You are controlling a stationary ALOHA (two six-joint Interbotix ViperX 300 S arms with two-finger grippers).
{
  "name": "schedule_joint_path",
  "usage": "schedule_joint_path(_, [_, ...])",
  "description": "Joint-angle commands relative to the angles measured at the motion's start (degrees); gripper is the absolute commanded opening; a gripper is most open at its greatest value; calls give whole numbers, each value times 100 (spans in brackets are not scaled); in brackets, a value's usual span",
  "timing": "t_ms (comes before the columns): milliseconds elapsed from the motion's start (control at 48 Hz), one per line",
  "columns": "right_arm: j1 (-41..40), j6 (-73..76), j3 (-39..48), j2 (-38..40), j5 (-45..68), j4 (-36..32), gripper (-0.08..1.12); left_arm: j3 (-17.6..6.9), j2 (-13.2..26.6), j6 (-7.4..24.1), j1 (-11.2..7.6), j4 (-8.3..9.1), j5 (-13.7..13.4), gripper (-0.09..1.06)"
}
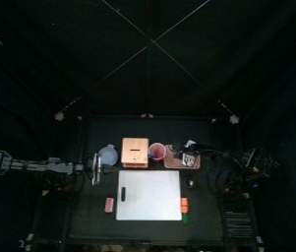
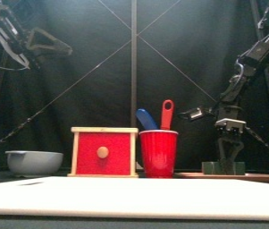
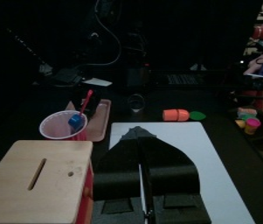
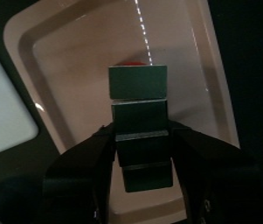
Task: Place sushi on board then cut the sushi with the knife then place the pieces on the plate
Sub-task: Place the sushi on the board
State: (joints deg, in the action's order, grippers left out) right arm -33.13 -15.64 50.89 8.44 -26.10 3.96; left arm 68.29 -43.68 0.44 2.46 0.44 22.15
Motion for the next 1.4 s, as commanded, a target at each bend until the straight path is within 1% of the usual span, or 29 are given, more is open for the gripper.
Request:
schedule_joint_path(21, [114, 62, -114, 466, -97, 202, 55, -62, 18, 9, 18, 9, 35, -1])
schedule_joint_path(292, [510, 536, -88, 1406, -598, 896, 55, -62, 18, 9, 18, 9, 44, 0])
schedule_joint_path(438, [905, 1134, -35, 1670, -756, 1178, 55, -62, 18, 0, 26, 0, 44, 0])
schedule_joint_path(667, [2083, 2646, 35, 1775, -659, 1301, 55, -53, 18, 9, 26, 0, 44, 0])
schedule_joint_path(729, [2505, 3217, 26, 1767, -492, 1248, 55, -44, 18, 9, 44, 0, 44, 0])
schedule_joint_path(812, [2874, 3858, -9, 1749, -202, 1160, 55, -26, 18, 9, 53, 0, 44, 0])
schedule_joint_path(979, [3357, 5186, -18, 1608, 668, 976, 55, -18, 18, 9, 79, -9, 44, 0])
schedule_joint_path(1104, [3665, 6108, -123, 1310, 1151, 633, 55, -9, 18, 0, 79, -9, 44, 0])
schedule_joint_path(1229, [3832, 6882, -396, 791, 1283, 360, 55, 9, 18, 0, 79, -9, 44, 0])
schedule_joint_path(1396, [4140, 7910, -1055, -18, 1266, -44, 55, 44, 18, -9, 79, -35, 18, 0])
